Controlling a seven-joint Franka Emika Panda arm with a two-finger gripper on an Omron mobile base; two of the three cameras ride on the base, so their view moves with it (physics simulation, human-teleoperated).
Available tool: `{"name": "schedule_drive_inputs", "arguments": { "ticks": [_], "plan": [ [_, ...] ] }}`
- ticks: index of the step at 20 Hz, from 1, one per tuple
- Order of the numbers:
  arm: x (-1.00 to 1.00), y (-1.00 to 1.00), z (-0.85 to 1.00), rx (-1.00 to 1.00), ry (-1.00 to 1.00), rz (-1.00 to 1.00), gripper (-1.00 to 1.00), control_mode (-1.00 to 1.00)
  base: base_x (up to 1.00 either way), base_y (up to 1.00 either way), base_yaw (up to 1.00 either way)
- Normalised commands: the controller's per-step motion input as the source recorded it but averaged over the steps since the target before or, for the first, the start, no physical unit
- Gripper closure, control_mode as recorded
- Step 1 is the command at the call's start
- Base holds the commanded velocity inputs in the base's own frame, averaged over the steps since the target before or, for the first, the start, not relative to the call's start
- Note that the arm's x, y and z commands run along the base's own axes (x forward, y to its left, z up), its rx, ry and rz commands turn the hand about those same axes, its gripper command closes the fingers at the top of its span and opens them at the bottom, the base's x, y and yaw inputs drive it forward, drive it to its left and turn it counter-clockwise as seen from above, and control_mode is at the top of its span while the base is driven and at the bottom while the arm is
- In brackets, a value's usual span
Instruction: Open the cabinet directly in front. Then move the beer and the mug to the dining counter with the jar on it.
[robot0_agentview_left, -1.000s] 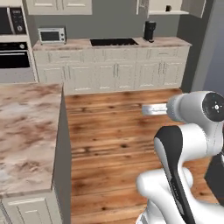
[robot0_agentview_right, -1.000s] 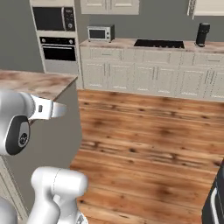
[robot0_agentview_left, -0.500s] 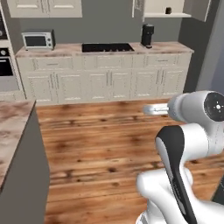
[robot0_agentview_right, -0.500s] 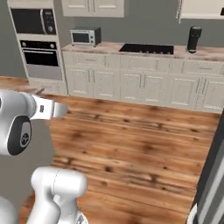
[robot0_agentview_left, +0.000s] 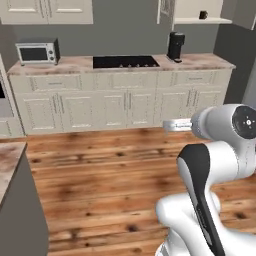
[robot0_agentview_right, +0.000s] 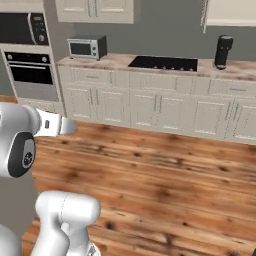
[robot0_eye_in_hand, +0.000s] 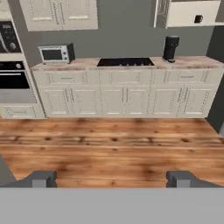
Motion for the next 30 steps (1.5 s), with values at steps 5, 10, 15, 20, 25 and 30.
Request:
{"name": "schedule_drive_inputs", "arguments": {
  "ticks": [5, 10, 15, 20, 25, 30],
  "plan": [
    [0.00, 0.00, 0.00, 0.00, 0.00, 0.00, -1.00, 1.00, 1.00, -0.38, 0.01],
    [0.00, 0.00, 0.00, 0.00, 0.00, 0.00, -1.00, 1.00, 1.00, -0.58, 0.03],
    [0.00, 0.00, 0.00, 0.00, 0.00, 0.00, -1.00, 1.00, 1.00, -0.87, 0.04],
    [0.00, 0.00, 0.00, 0.00, 0.00, 0.00, -1.00, 1.00, 1.00, -1.00, 0.00],
    [0.00, 0.00, 0.00, 0.00, 0.00, 0.00, -1.00, 1.00, 1.00, -1.00, 0.00],
    [0.00, 0.00, 0.00, 0.00, 0.00, 0.00, -1.00, 1.00, 1.00, -1.00, 0.00]
  ]
}}
